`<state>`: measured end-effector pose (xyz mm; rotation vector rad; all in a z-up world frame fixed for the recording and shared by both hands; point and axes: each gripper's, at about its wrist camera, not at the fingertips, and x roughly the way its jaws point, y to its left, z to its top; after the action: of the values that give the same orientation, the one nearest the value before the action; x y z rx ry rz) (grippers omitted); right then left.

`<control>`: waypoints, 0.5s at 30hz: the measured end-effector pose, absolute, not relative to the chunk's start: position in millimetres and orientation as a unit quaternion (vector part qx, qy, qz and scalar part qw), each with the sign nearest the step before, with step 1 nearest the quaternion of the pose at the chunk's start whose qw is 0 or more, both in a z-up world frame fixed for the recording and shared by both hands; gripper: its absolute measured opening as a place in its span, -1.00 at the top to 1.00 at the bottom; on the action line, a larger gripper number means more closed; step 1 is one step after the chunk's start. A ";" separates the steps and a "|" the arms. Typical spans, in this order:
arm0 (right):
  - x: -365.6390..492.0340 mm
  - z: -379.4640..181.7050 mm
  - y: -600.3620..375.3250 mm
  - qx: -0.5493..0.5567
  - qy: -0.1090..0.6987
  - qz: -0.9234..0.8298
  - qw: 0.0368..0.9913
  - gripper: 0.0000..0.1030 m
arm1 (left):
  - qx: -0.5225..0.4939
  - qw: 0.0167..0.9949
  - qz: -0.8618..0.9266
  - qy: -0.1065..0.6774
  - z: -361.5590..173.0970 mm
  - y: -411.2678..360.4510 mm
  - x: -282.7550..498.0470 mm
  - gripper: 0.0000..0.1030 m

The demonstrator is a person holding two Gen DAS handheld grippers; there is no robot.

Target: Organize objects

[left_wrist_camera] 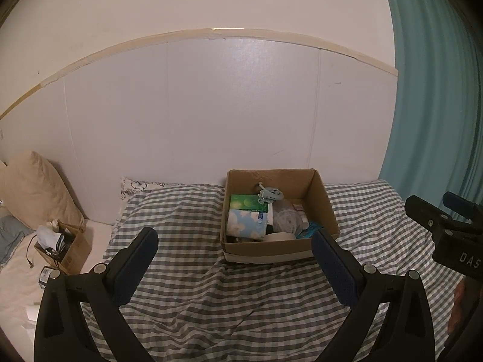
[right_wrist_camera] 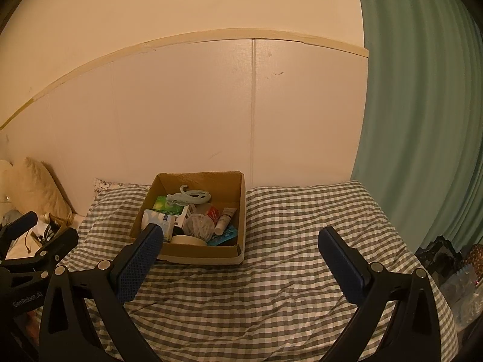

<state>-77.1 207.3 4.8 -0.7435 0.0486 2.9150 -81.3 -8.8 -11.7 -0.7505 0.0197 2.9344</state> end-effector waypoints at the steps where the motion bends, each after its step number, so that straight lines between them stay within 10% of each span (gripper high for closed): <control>1: -77.2 4.6 206.9 -0.246 0.015 0.967 0.067 -0.99 | -0.248 0.056 0.967 0.007 -11.8 -8.7 -81.4 -1.00; 15: -77.9 0.9 204.1 -0.246 0.012 0.967 0.063 -0.99 | -0.243 0.059 0.968 0.008 -9.7 -10.2 -80.3 -1.00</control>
<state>-77.9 204.1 0.9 -0.7447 0.0370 2.9221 -80.3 -10.2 -9.7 -0.7358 0.0252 2.9332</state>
